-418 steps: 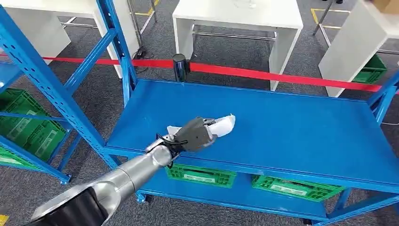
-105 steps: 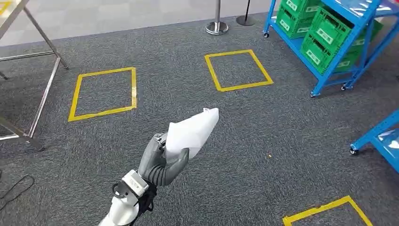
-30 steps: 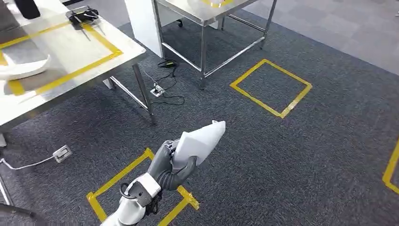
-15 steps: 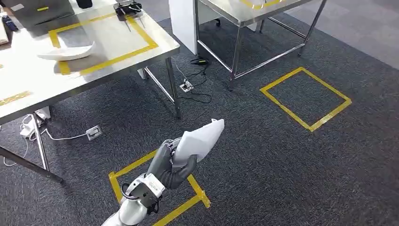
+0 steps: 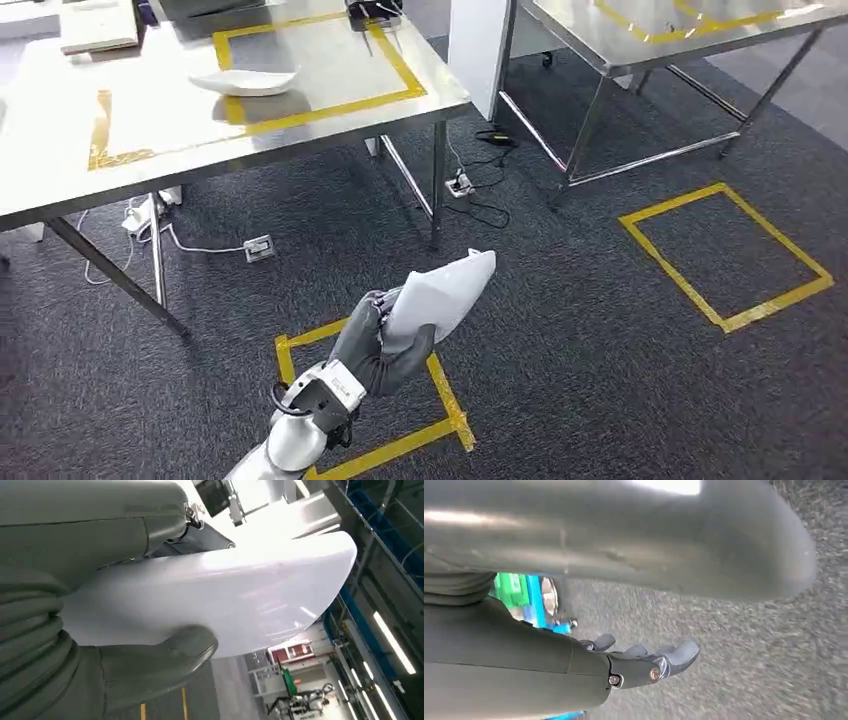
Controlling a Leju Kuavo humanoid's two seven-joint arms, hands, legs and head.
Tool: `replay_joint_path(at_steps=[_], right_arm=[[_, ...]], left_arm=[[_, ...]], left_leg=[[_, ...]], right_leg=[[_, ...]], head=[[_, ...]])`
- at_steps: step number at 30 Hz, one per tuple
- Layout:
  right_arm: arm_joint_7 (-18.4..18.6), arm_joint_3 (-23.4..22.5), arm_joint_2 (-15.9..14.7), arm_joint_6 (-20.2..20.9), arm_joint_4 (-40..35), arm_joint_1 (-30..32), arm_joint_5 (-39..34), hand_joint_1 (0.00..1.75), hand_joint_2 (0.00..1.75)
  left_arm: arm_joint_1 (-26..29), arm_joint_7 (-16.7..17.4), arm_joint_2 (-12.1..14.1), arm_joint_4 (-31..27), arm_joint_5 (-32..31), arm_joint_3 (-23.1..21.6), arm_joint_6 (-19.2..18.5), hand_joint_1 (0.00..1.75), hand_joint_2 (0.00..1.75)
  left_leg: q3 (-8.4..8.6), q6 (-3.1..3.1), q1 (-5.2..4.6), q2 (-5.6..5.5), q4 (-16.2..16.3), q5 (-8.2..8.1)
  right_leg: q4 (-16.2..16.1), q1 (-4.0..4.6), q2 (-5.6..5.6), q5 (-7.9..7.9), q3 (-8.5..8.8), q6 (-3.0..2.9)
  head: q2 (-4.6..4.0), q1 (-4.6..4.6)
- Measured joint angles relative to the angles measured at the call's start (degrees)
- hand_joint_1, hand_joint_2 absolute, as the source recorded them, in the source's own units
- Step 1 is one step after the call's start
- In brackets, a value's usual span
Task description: Take the parts from the cabinet and place them on the table.
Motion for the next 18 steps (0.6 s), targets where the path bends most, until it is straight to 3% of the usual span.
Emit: replay_joint_path(at_steps=[1, 3, 4, 5, 6, 7, 8, 10, 11, 12, 14, 15, 16, 17, 18], right_arm=[[0.09, -0.05, -0.22, -0.27, 0.0, 0.15, -0.09, 0.0, 0.0], [-0.24, -0.26, -0.35, -0.86, 0.0, 0.19, -0.61, 0.0, 0.0], [-0.46, -0.53, -0.48, -1.08, 0.0, 0.19, -0.9, 0.0, 0.0], [-0.48, -0.64, -0.48, -1.14, 0.0, 0.22, -1.01, 0.0, 0.0], [-0.48, -0.74, -0.61, -1.14, -0.02, 0.26, -0.98, 0.0, 0.0], [-0.55, -0.83, -0.7, -1.16, -0.02, 0.55, -1.01, 0.0, 0.0], [-0.54, -0.94, -0.92, -1.18, -0.02, 0.92, -1.01, 0.0, 0.0], [-0.28, -1.16, -1.16, -1.16, -0.02, 1.69, -0.94, 0.0, 0.0], [-0.19, -1.27, -1.27, -1.18, -0.02, 1.87, -0.9, 0.0, 0.0], [-0.22, -1.31, -1.27, -1.29, -0.02, 1.89, -0.92, 0.0, 0.0], [-0.46, -1.4, -1.27, -1.47, -0.02, 1.71, -0.92, 0.0, 0.0], [-0.57, -1.4, -1.27, -1.42, -0.02, 1.65, -0.92, 0.0, 0.0], [-0.65, -1.42, -1.29, -1.36, -0.02, 1.67, -0.92, 0.0, 0.0], [-0.72, -1.47, -1.33, -1.27, -0.02, 1.68, -0.92, 0.0, 0.0], [-0.7, -1.51, -1.38, -1.27, -0.02, 1.56, -0.92, 0.0, 0.0]], left_arm=[[-0.21, 0.0, -0.37, 0.15, 0.0, 0.0, 0.0, 1.75, 1.75], [-0.39, 0.04, -0.72, 0.35, 0.11, 0.0, -0.09, 1.75, 1.75], [-0.37, 0.18, -0.83, 0.55, 0.53, 0.0, -0.15, 1.75, 1.75], [-0.4, 0.2, -0.83, 0.72, 0.72, 0.0, -0.26, 1.75, 1.75], [-0.34, 0.15, -0.85, 0.81, 1.09, 0.0, -0.46, 1.75, 1.75], [-0.64, 0.18, -0.94, 0.9, 1.25, -0.02, -0.61, 1.75, 1.75], [-0.79, 0.11, -1.16, 1.01, 1.31, -0.07, -0.68, 1.75, 1.75], [-0.64, 0.02, -1.36, 1.05, 1.31, -0.18, -0.81, 1.75, 1.75], [-0.49, 0.09, -1.33, 1.05, 1.22, -0.24, -0.92, 1.75, 1.75], [-0.39, 0.22, -1.31, 1.03, 1.16, -0.28, -0.94, 1.75, 1.75], [-0.45, 0.48, -1.33, 0.96, 1.03, -0.48, -0.98, 1.75, 1.75], [-0.48, 0.59, -1.36, 0.87, 1.03, -0.55, -1.01, 1.75, 1.75], [-0.63, 0.63, -1.46, 0.85, 1.03, -0.57, -1.01, 1.75, 1.75], [-0.62, 0.7, -1.62, 0.83, 0.98, -0.59, -1.01, 1.75, 1.75], [-0.61, 0.7, -1.62, 0.83, 0.98, -0.61, -1.03, 1.75, 1.75]], left_leg=[[-0.34, -0.5, -0.34, -0.56, 0.14, 0.05], [-0.73, -1.33, 0.15, -1.92, -0.1, 0.45], [-0.75, -1.8, 0.28, -2.69, -0.44, 0.73], [-1.41, -2.32, -0.01, -3.45, -0.55, 0.92], [-1.39, -2.27, -0.17, -0.7, 0.31, 0.34], [-2.48, -2.36, -0.46, 2.67, 2.53, -1.37], [-4.33, -2.5, -0.39, 4.68, 6.73, -3.76], [-8.38, -2.79, -0.23, 5.92, 15.73, -7.63], [-9.13, -2.91, -0.16, 6.11, 17.57, -7.71], [-8.43, -2.94, -0.1, 6.25, 16.47, -6.57], [-3.62, -2.76, -0.07, 7.36, 7.86, -2.23], [-0.4, -2.42, -0.23, 9.85, 2.27, -0.35], [0.79, -1.97, -1.13, 12.57, 0.27, -1.55], [0.55, -1.13, -0.75, 11.22, 0.23, -1.04], [0.32, -0.95, -0.85, 10.56, 0.29, -1.05]], right_leg=[[-1.01, -0.07, 1.81, -0.88, 0.42, 0.02], [-0.98, 0.27, 0.27, -0.71, 0.33, 0.12], [-0.99, 0.4, -0.41, -0.62, 0.4, -0.12], [-1.61, -0.12, -1.28, -0.21, 0.84, -0.68], [-1.88, -0.19, -2.37, 0.05, 0.96, -1.01], [-1.94, -0.13, -2.91, 0.11, 0.96, -1.45], [-1.93, 0.01, -3.87, 0.06, 0.96, -1.56], [-1.9, 0.17, -5.96, -0.09, 0.97, -1.78], [-1.88, 0.18, -6.88, -0.13, 0.98, -1.81], [-1.88, 0.17, -7.64, -0.19, 1.02, -1.76], [-1.75, 0.16, -9.12, -0.42, 1.23, -1.51], [-1.56, 0.21, -9.77, -0.7, 1.46, -1.21], [-1.3, 0.75, -10.34, -1.07, 1.45, -0.73], [-1.18, 0.78, -10.74, -1.15, 1.45, -0.44], [-1.21, 1.02, -11.34, -1.18, 1.6, -0.3]], head=[[0.0, -0.04], [0.0, 0.0], [0.0, 0.02], [0.0, 0.0], [0.0, 0.04], [0.0, -0.55], [0.0, -0.61], [0.0, -0.59], [0.0, -0.59], [0.0, -0.59], [0.0, -0.61], [0.0, -0.61], [0.0, -0.66], [0.0, -0.48], [0.0, -0.46]])
